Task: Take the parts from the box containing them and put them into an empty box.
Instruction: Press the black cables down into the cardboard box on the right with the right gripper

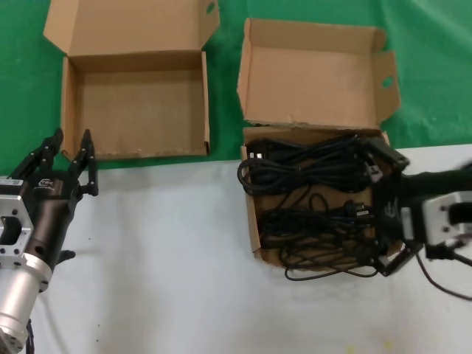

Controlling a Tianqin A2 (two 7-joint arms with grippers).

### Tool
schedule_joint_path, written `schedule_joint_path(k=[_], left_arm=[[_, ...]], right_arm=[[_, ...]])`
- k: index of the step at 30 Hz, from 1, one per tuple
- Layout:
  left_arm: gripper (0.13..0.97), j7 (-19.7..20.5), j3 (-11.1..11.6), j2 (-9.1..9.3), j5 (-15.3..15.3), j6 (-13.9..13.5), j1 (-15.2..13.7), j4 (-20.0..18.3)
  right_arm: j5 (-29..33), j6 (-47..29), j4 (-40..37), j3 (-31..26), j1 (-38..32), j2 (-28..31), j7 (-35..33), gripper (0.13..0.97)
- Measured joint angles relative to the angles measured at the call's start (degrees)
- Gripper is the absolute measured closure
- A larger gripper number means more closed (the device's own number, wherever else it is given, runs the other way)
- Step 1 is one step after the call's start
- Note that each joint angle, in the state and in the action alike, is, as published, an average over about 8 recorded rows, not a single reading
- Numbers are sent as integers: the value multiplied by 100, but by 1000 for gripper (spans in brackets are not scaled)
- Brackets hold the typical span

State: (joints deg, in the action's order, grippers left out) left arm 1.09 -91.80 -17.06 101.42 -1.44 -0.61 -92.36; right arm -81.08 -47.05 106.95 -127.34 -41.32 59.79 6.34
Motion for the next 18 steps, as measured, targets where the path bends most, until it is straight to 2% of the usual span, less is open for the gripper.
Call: schedule_joint_path(k=[1, 8, 18], left_arm=[[678, 0, 0, 0, 0, 0, 0, 0], [815, 0, 0, 0, 0, 0, 0, 0], [926, 0, 0, 0, 0, 0, 0, 0]], right_arm=[[135, -213, -75, -54, -151, -122, -55, 130], [1014, -1260, -564, -306, -837, -895, -511, 137], [1839, -1737, -1065, -310, -1119, -1677, -859, 211]])
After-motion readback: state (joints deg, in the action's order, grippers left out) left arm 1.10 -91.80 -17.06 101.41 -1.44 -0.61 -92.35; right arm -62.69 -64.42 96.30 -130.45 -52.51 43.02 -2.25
